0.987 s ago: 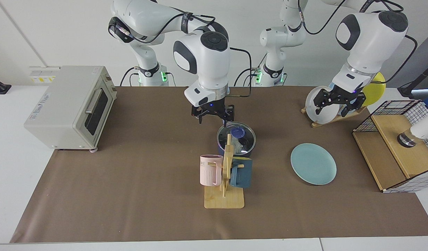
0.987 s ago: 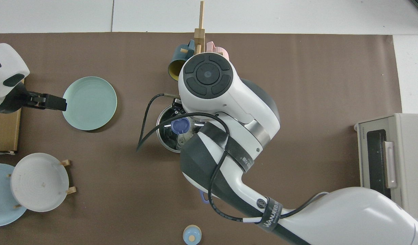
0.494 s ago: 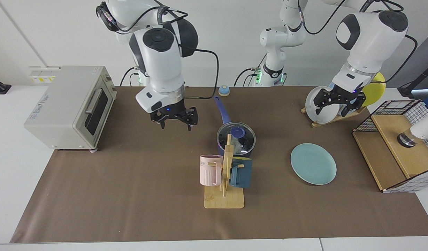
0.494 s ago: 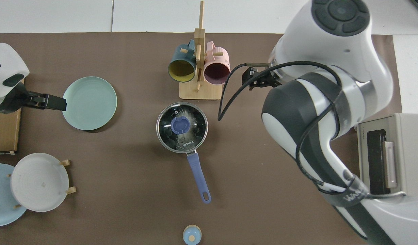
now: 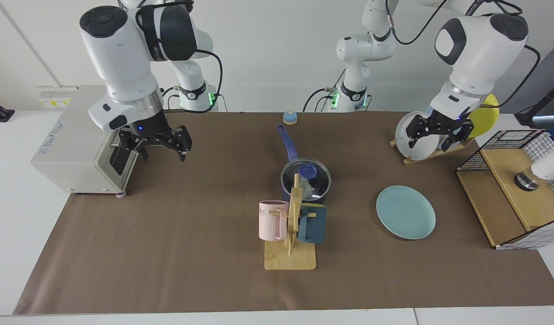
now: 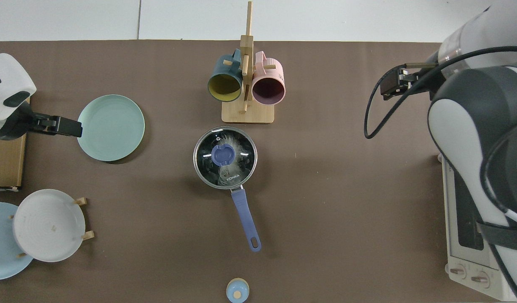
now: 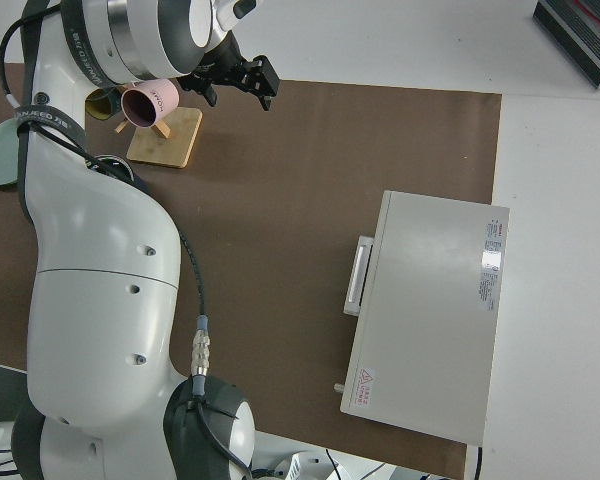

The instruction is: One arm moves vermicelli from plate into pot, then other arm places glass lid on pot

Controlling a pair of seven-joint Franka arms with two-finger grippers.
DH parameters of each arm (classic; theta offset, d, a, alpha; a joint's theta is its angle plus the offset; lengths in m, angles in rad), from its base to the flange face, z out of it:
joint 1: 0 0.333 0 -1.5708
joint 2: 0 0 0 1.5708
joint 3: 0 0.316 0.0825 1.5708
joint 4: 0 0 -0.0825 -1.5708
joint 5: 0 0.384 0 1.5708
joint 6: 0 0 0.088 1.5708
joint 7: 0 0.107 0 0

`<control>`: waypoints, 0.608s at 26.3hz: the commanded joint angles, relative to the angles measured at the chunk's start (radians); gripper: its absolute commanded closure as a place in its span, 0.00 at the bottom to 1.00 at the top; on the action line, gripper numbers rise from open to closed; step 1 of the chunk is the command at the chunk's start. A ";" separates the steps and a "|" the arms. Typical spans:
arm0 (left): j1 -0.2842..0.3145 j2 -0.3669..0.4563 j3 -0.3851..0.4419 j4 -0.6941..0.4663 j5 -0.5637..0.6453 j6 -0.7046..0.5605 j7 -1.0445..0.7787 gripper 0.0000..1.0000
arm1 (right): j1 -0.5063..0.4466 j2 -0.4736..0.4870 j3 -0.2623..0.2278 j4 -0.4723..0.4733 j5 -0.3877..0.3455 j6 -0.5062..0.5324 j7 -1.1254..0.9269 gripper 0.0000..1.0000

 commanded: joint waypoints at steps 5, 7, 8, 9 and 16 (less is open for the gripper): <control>-0.012 -0.021 0.008 -0.021 0.020 0.006 0.004 0.00 | 0.029 -0.111 -0.167 -0.088 0.089 -0.073 -0.179 0.00; -0.012 -0.023 0.008 -0.021 0.020 0.006 0.004 0.00 | 0.023 -0.167 -0.169 -0.151 0.085 -0.059 -0.177 0.00; -0.012 -0.021 0.008 -0.021 0.020 0.006 0.004 0.00 | 0.022 -0.205 -0.169 -0.205 0.086 -0.050 -0.177 0.00; -0.012 -0.023 0.008 -0.021 0.020 0.006 0.004 0.00 | 0.017 -0.236 -0.169 -0.243 0.085 -0.031 -0.177 0.00; -0.012 -0.021 0.008 -0.021 0.020 0.006 0.004 0.00 | -0.017 -0.436 -0.169 -0.516 0.082 0.099 -0.182 0.00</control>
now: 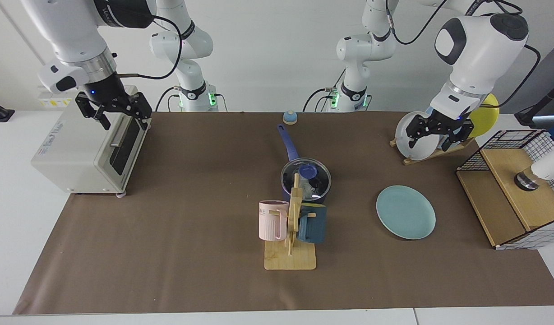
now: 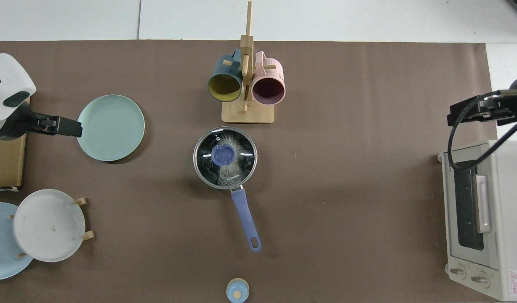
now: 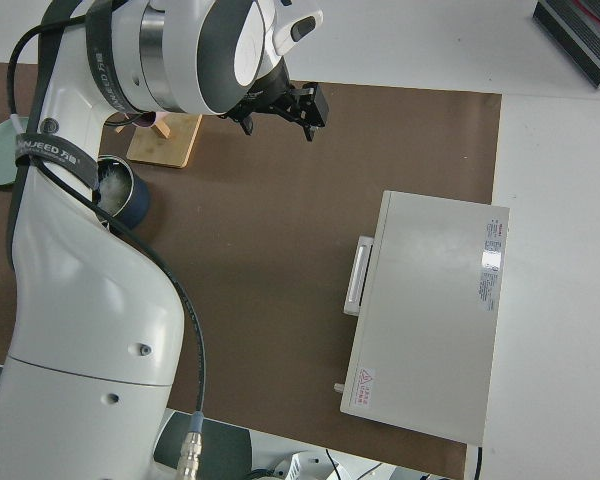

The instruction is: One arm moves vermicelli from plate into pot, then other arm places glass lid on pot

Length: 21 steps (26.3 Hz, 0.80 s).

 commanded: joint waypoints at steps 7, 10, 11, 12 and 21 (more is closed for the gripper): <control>-0.012 -0.022 0.008 -0.021 0.020 0.006 0.004 0.00 | -0.069 -0.182 0.011 -0.258 0.031 0.099 -0.032 0.00; -0.013 -0.027 0.008 -0.021 0.020 0.006 0.004 0.00 | -0.077 -0.171 0.012 -0.245 0.031 0.105 -0.033 0.00; -0.013 -0.028 0.008 -0.021 0.020 0.006 0.004 0.00 | -0.079 -0.171 0.012 -0.244 0.031 0.107 -0.030 0.00; -0.013 -0.028 0.008 -0.021 0.020 0.006 0.004 0.00 | -0.079 -0.170 0.012 -0.245 0.031 0.108 -0.030 0.00; -0.013 -0.028 0.008 -0.021 0.020 0.006 0.004 0.00 | -0.080 -0.173 0.012 -0.247 0.030 0.105 -0.033 0.00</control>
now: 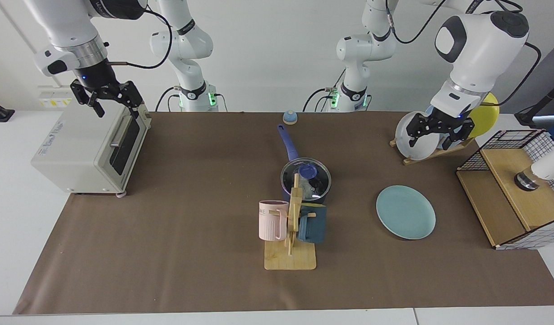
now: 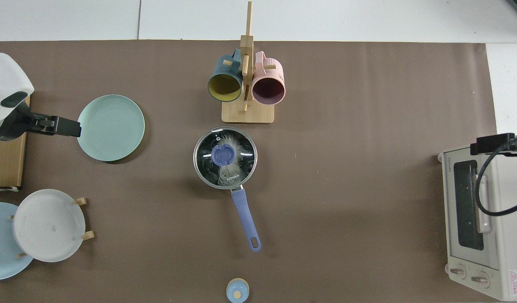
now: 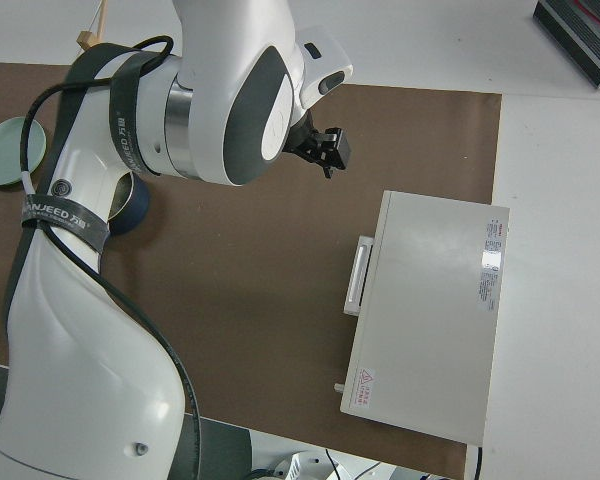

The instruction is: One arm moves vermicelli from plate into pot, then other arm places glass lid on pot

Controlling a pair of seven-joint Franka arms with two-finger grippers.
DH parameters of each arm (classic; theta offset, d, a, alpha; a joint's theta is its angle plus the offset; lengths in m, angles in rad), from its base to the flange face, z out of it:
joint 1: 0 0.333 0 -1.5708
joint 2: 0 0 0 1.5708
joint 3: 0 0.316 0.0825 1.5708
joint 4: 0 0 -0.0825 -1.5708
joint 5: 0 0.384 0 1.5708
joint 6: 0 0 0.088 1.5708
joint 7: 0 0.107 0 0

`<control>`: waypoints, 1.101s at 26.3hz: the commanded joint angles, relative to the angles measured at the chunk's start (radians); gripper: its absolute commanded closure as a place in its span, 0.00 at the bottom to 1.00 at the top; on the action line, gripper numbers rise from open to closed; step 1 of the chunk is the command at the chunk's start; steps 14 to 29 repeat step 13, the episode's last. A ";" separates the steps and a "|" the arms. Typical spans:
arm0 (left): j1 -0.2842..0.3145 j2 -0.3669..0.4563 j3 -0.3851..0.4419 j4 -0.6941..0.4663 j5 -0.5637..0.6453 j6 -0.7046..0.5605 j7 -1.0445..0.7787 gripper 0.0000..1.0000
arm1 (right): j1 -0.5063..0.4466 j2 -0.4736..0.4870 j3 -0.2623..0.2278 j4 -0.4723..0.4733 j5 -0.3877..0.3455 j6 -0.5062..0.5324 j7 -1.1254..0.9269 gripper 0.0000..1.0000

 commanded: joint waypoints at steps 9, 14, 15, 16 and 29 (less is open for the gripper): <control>-0.013 -0.026 0.009 -0.021 0.020 0.006 0.004 0.00 | -0.024 0.092 0.046 0.111 0.013 -0.045 -0.095 0.00; -0.013 -0.026 0.009 -0.021 0.020 0.006 0.004 0.00 | -0.026 0.100 0.045 0.110 0.012 -0.042 -0.078 0.00; -0.013 -0.026 0.009 -0.021 0.020 0.006 0.004 0.00 | -0.026 0.100 0.045 0.110 0.012 -0.042 -0.078 0.00; -0.013 -0.026 0.009 -0.021 0.020 0.006 0.004 0.00 | -0.026 0.100 0.045 0.110 0.012 -0.042 -0.078 0.00; -0.013 -0.026 0.009 -0.021 0.020 0.006 0.004 0.00 | -0.026 0.100 0.045 0.110 0.012 -0.042 -0.078 0.00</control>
